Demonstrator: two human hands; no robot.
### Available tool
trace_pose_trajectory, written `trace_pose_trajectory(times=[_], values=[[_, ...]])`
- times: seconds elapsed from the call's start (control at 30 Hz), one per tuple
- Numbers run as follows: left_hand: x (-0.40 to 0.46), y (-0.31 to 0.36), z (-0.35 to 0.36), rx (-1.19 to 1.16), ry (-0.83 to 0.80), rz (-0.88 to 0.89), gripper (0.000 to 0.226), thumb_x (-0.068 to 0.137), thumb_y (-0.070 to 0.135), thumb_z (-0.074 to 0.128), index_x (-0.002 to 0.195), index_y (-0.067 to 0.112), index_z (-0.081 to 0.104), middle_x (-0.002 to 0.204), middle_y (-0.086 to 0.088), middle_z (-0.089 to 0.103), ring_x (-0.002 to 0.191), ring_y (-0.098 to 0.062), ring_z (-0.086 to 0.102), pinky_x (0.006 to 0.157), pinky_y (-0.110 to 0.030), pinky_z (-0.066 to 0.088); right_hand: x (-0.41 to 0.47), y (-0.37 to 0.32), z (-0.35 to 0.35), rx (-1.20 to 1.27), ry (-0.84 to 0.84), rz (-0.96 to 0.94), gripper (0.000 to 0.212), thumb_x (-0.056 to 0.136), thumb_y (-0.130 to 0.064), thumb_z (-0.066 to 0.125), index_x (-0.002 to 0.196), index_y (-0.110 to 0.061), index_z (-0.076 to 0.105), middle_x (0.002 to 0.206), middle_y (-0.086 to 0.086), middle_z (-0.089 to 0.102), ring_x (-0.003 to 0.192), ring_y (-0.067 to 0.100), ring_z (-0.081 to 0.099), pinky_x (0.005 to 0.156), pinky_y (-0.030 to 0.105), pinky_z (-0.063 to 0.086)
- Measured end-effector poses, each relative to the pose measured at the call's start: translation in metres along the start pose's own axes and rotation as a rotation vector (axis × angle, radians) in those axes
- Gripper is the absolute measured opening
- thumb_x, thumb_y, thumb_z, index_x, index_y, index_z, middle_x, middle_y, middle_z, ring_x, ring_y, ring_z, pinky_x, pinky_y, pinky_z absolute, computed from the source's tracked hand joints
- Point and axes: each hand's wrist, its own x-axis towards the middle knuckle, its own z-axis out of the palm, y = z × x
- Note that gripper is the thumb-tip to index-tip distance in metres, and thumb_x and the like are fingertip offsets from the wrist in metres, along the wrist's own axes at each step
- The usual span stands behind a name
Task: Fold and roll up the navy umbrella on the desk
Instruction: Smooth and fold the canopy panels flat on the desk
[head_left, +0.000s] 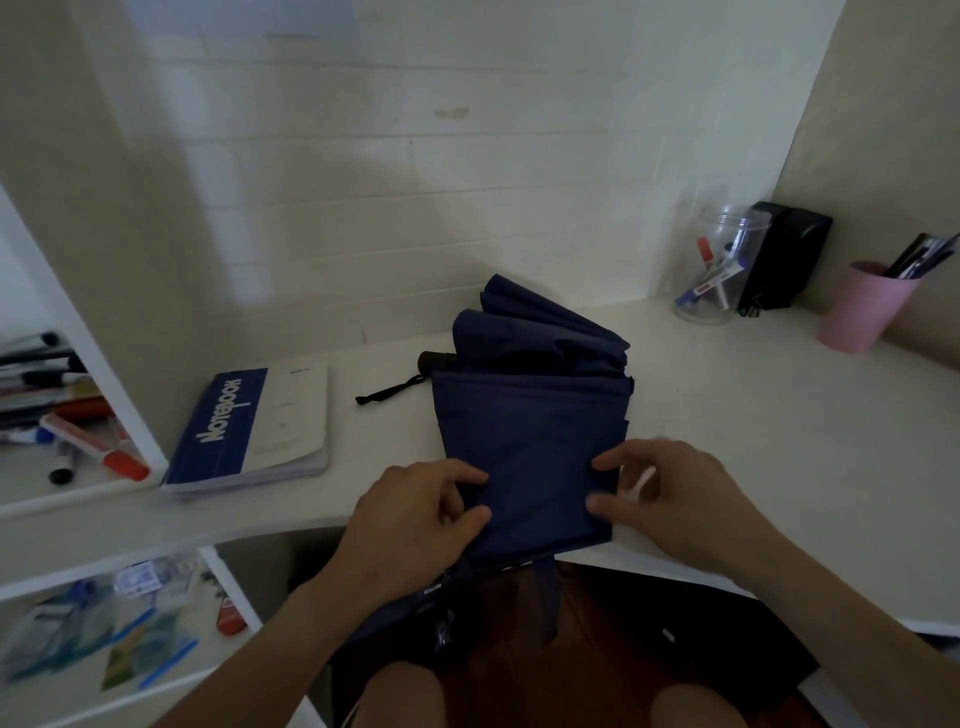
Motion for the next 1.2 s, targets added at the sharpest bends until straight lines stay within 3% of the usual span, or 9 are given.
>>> trace_pose_trajectory(times=[0.1,0.2,0.3,0.47,0.6,0.73,0.83,1.1,1.2], values=[[0.003,0.003,0.0,0.071,-0.03,0.032,0.032,0.089,0.041,0.071,0.121,0.038,0.068,0.07,0.019,0.065,0.069,0.002,0.061,0.075,-0.022,0.054,0.005,-0.024,0.001,-0.086,0.286,-0.342,0.014,0.09,-0.037,0.066,0.103,-0.033,0.071,0.093,-0.013,0.059,0.078,0.001,0.055,0.073,0.014,0.043],[0.005,0.003,-0.002,0.114,-0.031,0.049,0.034,0.09,0.042,0.07,0.123,0.037,0.067,0.068,0.019,0.062,0.067,0.002,0.059,0.075,-0.022,0.053,0.017,-0.02,0.015,-0.35,0.134,-0.57,0.035,0.1,-0.041,0.048,0.126,-0.027,0.065,0.122,-0.007,0.062,0.111,0.014,0.054,0.096,0.029,0.046],[0.006,-0.001,-0.005,0.163,-0.081,0.075,0.034,0.091,0.044,0.067,0.123,0.034,0.069,0.068,0.021,0.058,0.065,0.002,0.056,0.076,-0.021,0.052,0.021,0.004,0.025,-0.521,-0.107,-0.529,0.053,0.102,-0.054,0.032,0.145,-0.029,0.05,0.152,-0.003,0.048,0.14,0.022,0.041,0.113,0.043,0.041],[0.019,0.008,0.003,0.389,0.141,0.362,0.043,0.098,0.054,0.046,0.107,0.024,0.075,0.101,0.003,0.062,0.095,-0.014,0.058,0.086,-0.033,0.054,0.021,0.015,0.028,-0.566,-0.199,-0.515,0.059,0.104,-0.057,0.019,0.154,-0.03,0.036,0.166,0.0,0.026,0.152,0.021,0.025,0.123,0.042,0.029],[0.028,-0.001,0.018,0.43,-0.178,0.359,0.068,0.102,0.062,0.019,0.161,0.027,0.022,0.168,0.004,0.022,0.155,-0.014,0.017,0.125,-0.038,0.023,0.022,0.023,0.026,-0.514,-0.254,-0.507,0.061,0.101,-0.064,0.015,0.158,-0.042,0.016,0.171,-0.004,-0.003,0.156,0.01,0.001,0.127,0.03,0.007],[0.041,-0.02,0.02,0.521,-0.321,0.244,0.075,0.097,0.071,0.008,0.16,0.035,-0.008,0.169,0.016,-0.008,0.155,-0.003,-0.009,0.128,-0.038,0.0,0.031,0.023,0.023,-0.527,-0.392,-0.378,0.078,0.086,-0.077,0.003,0.154,-0.045,-0.018,0.162,-0.017,-0.027,0.15,-0.001,-0.022,0.125,0.026,-0.01],[0.063,-0.021,0.015,0.589,-0.372,0.198,0.079,0.093,0.079,0.01,0.159,0.041,-0.01,0.169,0.016,-0.01,0.155,-0.005,-0.009,0.127,-0.047,-0.003,0.049,0.023,0.017,-0.55,-0.418,-0.319,0.09,0.08,-0.081,0.004,0.156,-0.038,-0.018,0.161,-0.022,-0.02,0.146,-0.006,-0.018,0.124,0.025,-0.01],[0.049,-0.035,-0.013,0.557,-0.439,0.143,0.092,0.086,0.087,0.02,0.159,0.039,-0.01,0.164,0.019,-0.017,0.153,0.0,-0.011,0.127,-0.045,-0.001,0.047,0.027,-0.002,-0.46,-0.451,-0.315,0.075,0.092,-0.073,0.029,0.155,-0.05,-0.004,0.161,-0.029,-0.014,0.145,-0.011,-0.015,0.117,0.016,-0.011],[0.054,-0.026,-0.016,0.272,-0.243,0.061,0.075,0.088,0.081,0.031,0.15,0.041,0.04,0.156,0.023,0.033,0.142,0.0,0.036,0.118,-0.032,0.03,0.045,0.029,-0.003,-0.452,-0.447,-0.347,0.077,0.087,-0.08,0.027,0.154,-0.053,-0.001,0.164,-0.027,-0.01,0.149,-0.008,-0.015,0.123,0.022,-0.005]])
